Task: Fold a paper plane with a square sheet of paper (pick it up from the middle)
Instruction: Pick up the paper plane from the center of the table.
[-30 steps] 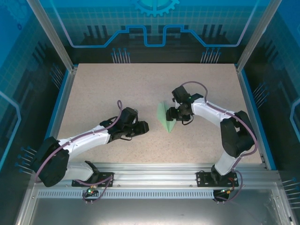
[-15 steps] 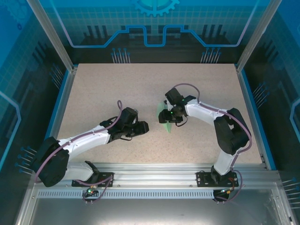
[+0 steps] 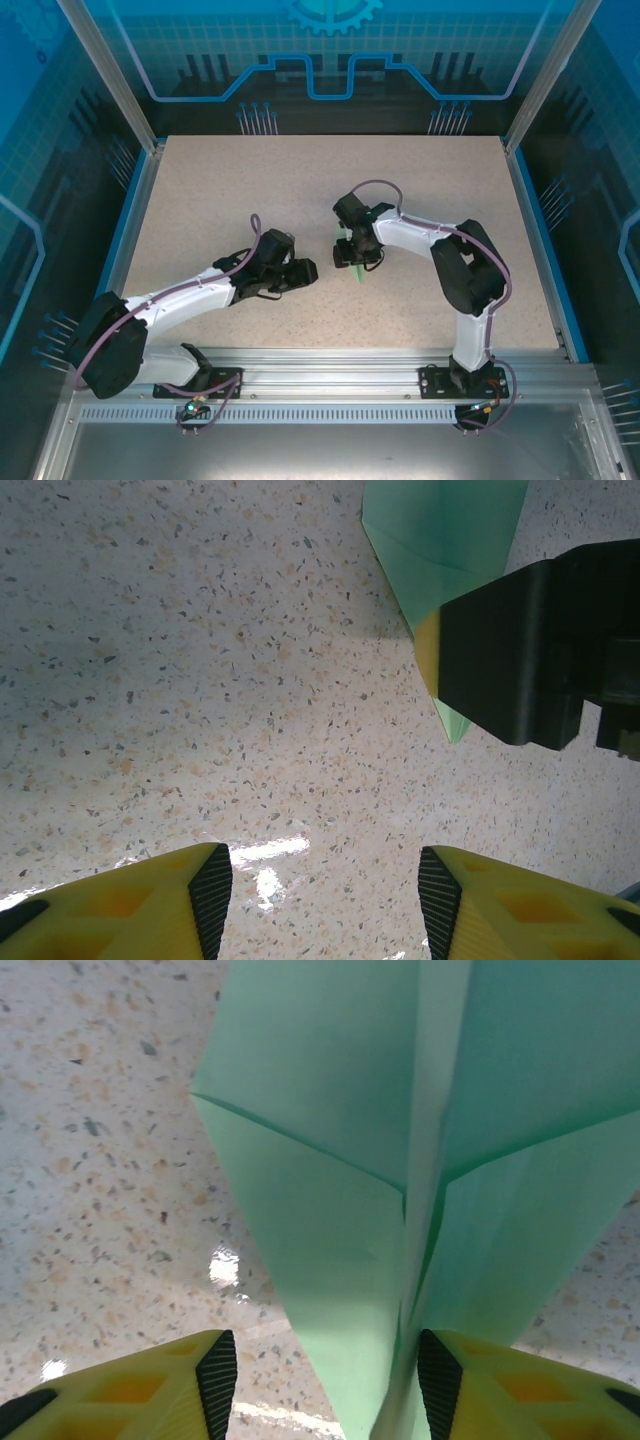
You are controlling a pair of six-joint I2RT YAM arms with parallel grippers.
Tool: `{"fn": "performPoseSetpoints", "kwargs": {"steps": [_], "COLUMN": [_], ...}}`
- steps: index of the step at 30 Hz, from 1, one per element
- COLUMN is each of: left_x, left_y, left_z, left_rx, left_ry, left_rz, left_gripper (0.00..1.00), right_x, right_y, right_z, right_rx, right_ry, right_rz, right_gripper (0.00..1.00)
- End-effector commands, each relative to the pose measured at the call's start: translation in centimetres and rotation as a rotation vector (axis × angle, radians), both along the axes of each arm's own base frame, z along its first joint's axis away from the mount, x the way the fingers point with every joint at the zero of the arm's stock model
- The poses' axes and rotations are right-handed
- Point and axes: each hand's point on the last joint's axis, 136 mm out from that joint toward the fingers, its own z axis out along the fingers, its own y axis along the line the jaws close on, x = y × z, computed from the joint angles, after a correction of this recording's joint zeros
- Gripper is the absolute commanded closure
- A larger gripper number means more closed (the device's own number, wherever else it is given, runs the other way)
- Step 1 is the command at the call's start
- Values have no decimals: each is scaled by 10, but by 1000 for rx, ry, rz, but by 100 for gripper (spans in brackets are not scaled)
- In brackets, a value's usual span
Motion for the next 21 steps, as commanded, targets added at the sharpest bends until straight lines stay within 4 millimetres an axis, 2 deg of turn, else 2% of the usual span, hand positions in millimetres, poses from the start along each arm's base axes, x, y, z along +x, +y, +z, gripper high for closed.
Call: {"fn": "performPoseSetpoints", "kwargs": {"steps": [1, 8, 16, 21], "left_x": [0, 1, 0, 1], "left_y": [-1, -1, -1, -2], "left_z": [7, 6, 4, 5], "left_rx": [1, 4, 5, 6], "left_ry": [-13, -10, -1, -2], "left_rz": [-9, -9, -9, -9], "left_gripper": [44, 44, 44, 44], "right_x": [1, -4, 0, 2], "right_y": [0, 1, 2, 3], "right_z": [-7, -25, -11, -10], "right_rx": [-29, -38, -4, 102], "right_ry": [14, 50, 31, 56], "right_rz": [9, 6, -5, -51], "right_gripper": [47, 51, 52, 52]}}
